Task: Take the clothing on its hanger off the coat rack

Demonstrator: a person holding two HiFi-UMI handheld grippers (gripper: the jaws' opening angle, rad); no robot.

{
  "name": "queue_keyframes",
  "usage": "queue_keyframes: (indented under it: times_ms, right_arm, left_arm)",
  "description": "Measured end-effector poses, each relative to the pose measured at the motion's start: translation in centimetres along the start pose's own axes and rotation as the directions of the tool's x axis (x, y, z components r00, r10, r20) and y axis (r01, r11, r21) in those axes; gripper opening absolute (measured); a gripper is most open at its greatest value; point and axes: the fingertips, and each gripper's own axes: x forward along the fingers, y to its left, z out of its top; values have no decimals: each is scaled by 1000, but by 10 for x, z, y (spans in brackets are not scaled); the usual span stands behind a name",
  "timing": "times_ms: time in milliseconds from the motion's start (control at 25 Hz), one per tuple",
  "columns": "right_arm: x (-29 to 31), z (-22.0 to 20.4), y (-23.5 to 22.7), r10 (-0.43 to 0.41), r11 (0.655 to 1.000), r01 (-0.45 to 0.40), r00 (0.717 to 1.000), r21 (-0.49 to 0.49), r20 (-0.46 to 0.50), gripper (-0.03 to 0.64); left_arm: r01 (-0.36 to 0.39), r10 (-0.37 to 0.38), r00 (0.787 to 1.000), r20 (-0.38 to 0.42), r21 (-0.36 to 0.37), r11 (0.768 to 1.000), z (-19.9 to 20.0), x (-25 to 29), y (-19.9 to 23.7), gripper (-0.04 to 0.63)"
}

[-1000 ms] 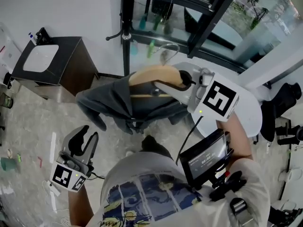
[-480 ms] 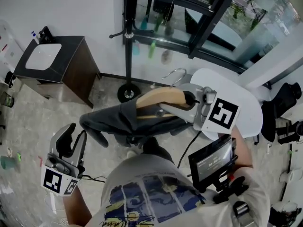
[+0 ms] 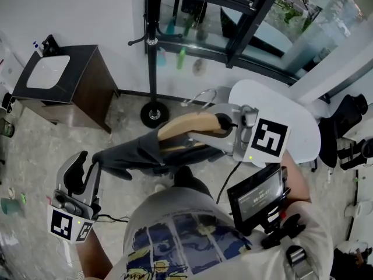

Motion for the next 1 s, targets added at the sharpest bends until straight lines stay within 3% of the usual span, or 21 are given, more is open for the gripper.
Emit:
queue_keyframes:
  times_ms: [1000]
  right_arm:
    - [0,-2,-1,3,1000,-4,1000,-17,-26,3]
  left_arm:
    - [58,-58,998,-18,-16,998,-5,16,-10,135]
